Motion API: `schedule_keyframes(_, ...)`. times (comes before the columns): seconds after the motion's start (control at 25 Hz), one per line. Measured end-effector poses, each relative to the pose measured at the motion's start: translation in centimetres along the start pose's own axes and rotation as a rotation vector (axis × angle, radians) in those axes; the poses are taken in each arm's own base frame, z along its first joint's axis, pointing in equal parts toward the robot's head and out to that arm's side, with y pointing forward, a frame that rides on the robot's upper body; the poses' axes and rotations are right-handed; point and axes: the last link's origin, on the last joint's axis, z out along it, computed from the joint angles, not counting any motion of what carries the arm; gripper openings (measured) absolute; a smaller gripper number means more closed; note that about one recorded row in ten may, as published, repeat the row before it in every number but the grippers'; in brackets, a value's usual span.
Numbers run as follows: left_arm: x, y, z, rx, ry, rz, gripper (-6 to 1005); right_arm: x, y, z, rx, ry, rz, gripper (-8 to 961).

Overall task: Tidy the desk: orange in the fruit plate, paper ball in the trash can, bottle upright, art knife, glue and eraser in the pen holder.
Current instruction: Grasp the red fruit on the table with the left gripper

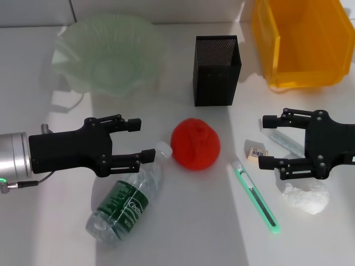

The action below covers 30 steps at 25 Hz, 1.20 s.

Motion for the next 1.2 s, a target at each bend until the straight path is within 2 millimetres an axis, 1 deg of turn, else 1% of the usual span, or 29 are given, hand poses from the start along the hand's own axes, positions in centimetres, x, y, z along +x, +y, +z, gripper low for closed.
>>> schedule_keyframes(0.28, 0.1, 0.1, 0.2, -0.001, 0.019, 0.009, 786, -0.2, 0.0, -0.1, 0.007, -0.015, -0.002, 837)
schedule_keyframes(0.36, 0.2, 0.1, 0.4, -0.002, 0.033, 0.016, 782, -0.5, -0.1, -0.2, 0.024, -0.049, -0.006, 837)
schedule_keyframes(0.4, 0.2, 0.1, 0.4, -0.002, 0.033, 0.016, 780, -0.9, -0.2, -0.8, 0.059, -0.110, -0.011, 837)
schedule_keyframes(0.44, 0.4, 0.0, 0.8, 0.005, 0.070, 0.021, 779, -0.9, -0.2, -0.8, 0.059, -0.110, -0.011, 837)
schedule_keyframes(0.52, 0.7, 0.0, 1.8, 0.006, 0.119, 0.034, 775, -1.4, -0.2, -1.3, 0.095, -0.175, -0.016, 837)
schedule_keyframes(0.56, 0.7, 0.0, 2.0, 0.004, 0.124, 0.038, 773, -1.6, -0.2, -1.5, 0.109, -0.203, -0.019, 837)
schedule_keyframes(0.64, 0.8, -0.1, 3.3, -0.007, 0.126, 0.056, 770, -1.9, -0.3, -1.6, 0.122, -0.230, -0.022, 838)
schedule_keyframes(0.8, 0.7, -0.4, 6.5, -0.026, 0.072, 0.077, 763, -2.0, -0.4, -1.4, 0.120, -0.228, -0.025, 838)
schedule_keyframes(0.96, 0.1, -0.7, 8.9, -0.005, 0.012, 0.088, 756, -2.0, -0.4, -1.3, 0.117, -0.226, -0.025, 838)
schedule_keyframes(1.0, 0.1, -0.7, 8.9, -0.005, 0.012, 0.088, 754, -2.0, -0.4, -1.3, 0.117, -0.225, -0.024, 838)
schedule_keyframes(1.08, -0.1, -0.9, 9.6, 0.017, -0.003, 0.098, 750, -1.9, -0.4, -1.3, 0.116, -0.219, -0.021, 838)
schedule_keyframes(1.2, 0.0, -1.0, 9.8, 0.029, 0.002, 0.096, 745, -1.6, -0.4, -1.1, 0.110, -0.198, -0.014, 838)
